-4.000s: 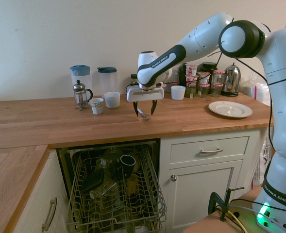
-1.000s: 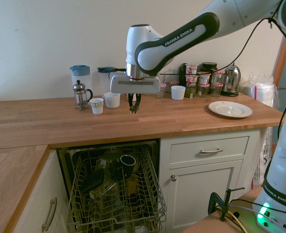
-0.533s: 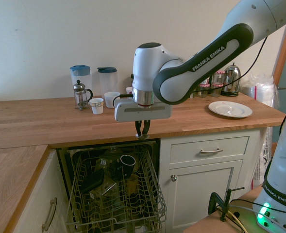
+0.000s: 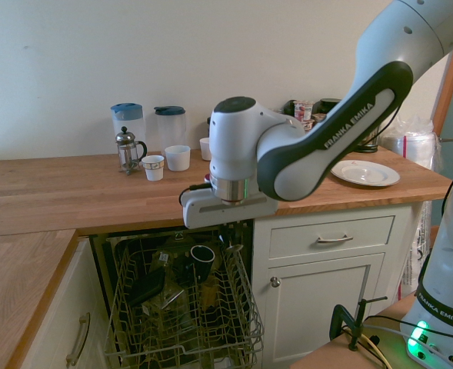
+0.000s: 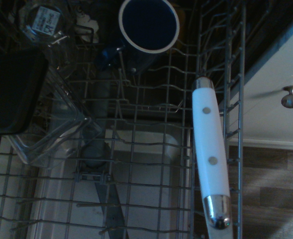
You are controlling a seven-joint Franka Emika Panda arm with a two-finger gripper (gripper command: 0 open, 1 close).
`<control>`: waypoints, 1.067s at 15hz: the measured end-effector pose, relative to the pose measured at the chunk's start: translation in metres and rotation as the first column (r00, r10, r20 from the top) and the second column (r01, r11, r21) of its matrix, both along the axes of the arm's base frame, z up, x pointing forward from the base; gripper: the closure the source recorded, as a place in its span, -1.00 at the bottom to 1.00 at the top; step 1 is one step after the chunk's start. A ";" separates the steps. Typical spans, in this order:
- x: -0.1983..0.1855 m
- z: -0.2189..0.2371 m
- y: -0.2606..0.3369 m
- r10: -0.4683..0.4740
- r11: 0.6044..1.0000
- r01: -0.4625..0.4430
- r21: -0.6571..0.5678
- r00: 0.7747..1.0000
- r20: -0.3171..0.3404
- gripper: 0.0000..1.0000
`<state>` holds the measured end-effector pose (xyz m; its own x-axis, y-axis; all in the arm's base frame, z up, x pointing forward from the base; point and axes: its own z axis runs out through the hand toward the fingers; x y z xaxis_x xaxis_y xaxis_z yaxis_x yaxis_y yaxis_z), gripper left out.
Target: Put the spoon in the dishwasher
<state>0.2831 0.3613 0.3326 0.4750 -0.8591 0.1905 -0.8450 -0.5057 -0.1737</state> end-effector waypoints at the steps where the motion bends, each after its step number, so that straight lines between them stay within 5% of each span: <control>1: -0.007 -0.012 0.000 -0.003 1.000 0.003 -0.003 1.000 0.016 1.00; 7: -0.021 -0.099 0.005 -0.006 1.000 0.007 -0.020 0.999 0.040 1.00; 16: 0.032 -0.199 0.011 -0.022 0.999 0.021 -0.024 0.999 -0.048 1.00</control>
<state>0.3151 0.3726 0.1337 0.4658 -0.8646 0.1881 -0.8628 -0.4910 -0.1202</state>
